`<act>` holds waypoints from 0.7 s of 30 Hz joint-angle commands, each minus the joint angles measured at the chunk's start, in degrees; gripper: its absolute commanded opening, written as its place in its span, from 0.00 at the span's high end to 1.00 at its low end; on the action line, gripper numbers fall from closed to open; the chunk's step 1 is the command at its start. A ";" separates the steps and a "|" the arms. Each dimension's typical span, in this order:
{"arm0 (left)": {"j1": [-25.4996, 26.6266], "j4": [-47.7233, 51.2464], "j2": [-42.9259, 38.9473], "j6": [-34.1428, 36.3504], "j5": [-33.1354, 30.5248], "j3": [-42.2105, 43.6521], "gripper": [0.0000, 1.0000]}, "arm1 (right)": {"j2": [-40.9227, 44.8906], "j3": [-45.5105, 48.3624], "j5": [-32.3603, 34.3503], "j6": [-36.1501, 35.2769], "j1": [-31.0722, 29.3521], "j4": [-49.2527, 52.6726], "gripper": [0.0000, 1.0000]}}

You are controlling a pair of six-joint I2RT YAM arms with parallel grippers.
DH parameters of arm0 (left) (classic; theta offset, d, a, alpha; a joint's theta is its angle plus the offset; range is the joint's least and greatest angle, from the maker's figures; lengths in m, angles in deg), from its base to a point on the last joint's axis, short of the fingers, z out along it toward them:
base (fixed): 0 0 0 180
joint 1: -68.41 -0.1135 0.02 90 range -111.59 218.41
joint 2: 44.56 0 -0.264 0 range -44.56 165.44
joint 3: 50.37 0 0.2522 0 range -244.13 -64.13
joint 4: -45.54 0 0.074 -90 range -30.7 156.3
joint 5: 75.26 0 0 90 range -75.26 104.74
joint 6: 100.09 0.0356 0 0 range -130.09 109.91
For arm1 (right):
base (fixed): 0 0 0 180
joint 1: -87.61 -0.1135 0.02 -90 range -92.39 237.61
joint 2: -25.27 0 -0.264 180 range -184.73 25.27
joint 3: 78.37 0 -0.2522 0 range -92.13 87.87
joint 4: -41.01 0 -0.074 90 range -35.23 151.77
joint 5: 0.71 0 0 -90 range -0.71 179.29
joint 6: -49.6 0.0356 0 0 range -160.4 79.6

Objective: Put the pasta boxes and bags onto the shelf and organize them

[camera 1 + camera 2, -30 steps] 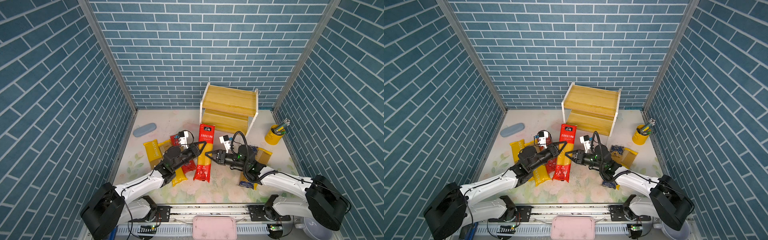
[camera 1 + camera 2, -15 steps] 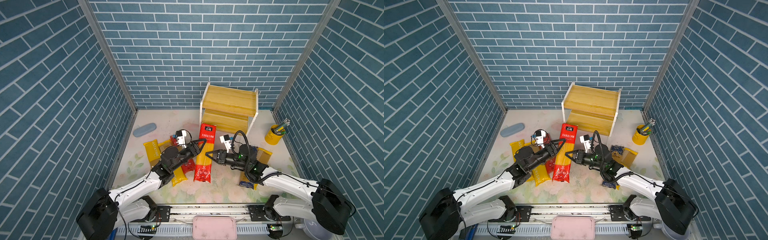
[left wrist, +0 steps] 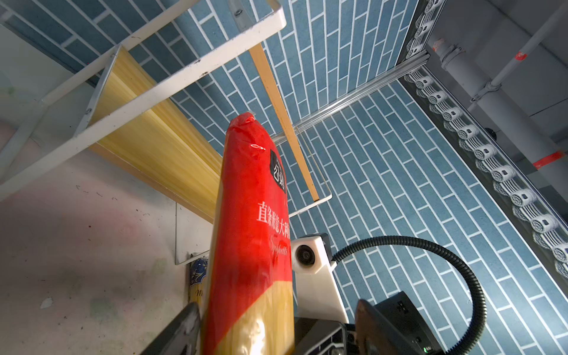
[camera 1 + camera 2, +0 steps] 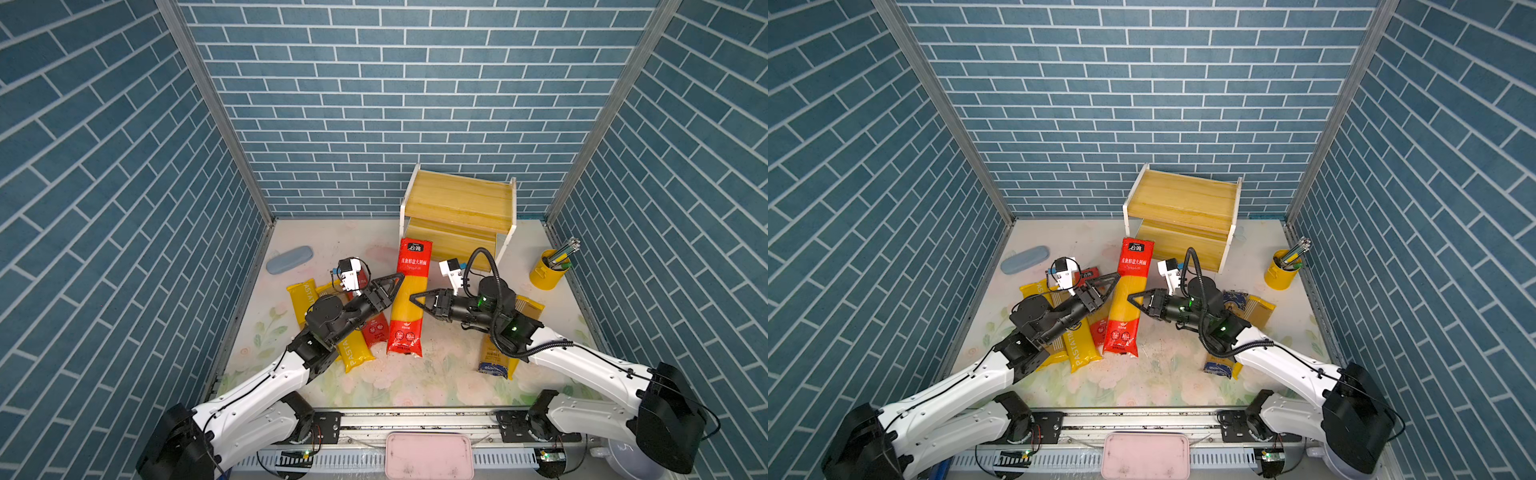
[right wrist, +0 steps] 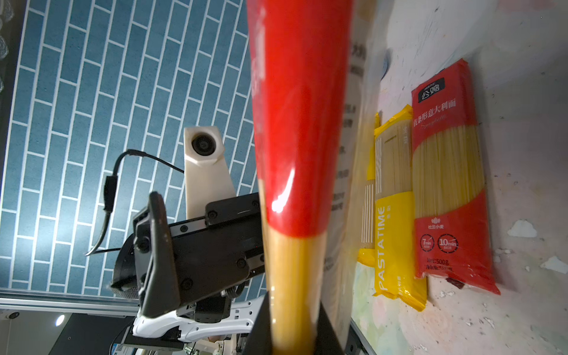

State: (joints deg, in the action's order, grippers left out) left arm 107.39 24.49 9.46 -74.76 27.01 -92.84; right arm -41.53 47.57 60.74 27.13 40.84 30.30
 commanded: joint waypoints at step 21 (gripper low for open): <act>-1.61 23.35 -7.48 15.55 -5.69 -3.10 0.19 | -1.69 -25.01 1.98 -7.50 5.95 9.57 1.00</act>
State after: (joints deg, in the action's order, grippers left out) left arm 106.12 42.15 2.05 -63.79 23.03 -94.17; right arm -45.23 31.16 62.60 23.91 45.48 42.23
